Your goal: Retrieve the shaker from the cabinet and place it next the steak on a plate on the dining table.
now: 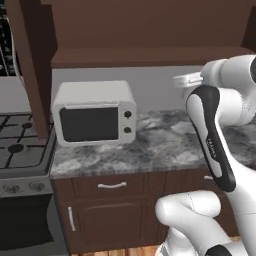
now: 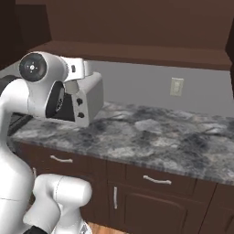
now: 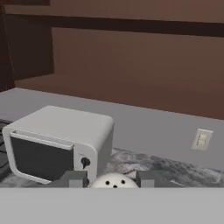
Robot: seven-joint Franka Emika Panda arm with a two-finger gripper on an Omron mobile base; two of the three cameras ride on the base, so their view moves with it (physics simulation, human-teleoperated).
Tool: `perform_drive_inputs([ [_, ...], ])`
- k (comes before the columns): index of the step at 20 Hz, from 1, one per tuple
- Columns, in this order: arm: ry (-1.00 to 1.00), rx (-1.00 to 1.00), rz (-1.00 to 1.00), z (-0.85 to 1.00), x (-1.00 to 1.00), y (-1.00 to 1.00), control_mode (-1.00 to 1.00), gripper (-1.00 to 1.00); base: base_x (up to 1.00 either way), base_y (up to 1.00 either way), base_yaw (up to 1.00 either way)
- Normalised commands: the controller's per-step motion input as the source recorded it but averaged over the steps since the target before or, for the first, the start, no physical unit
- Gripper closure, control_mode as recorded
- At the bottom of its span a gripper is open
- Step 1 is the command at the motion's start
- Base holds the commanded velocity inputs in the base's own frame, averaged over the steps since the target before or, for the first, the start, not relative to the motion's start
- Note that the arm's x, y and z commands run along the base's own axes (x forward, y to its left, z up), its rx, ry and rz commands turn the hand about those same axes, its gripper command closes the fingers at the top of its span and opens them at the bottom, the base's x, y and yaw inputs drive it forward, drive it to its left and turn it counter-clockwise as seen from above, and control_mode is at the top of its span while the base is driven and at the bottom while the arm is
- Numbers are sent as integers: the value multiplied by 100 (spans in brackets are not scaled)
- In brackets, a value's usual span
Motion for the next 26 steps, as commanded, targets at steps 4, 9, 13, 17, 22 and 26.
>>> perform_drive_inputs([
  [4,0,0,0,0,0,0,100,100,-55,0,52],
  [9,0,0,0,0,0,0,100,100,-44,0,69],
  [13,0,0,0,0,0,0,100,100,-28,1,80],
  [17,0,0,0,0,0,0,100,100,-32,1,82],
  [22,0,0,0,0,0,0,100,100,-27,9,83],
  [26,0,0,0,0,0,0,100,100,-18,21,77],
])
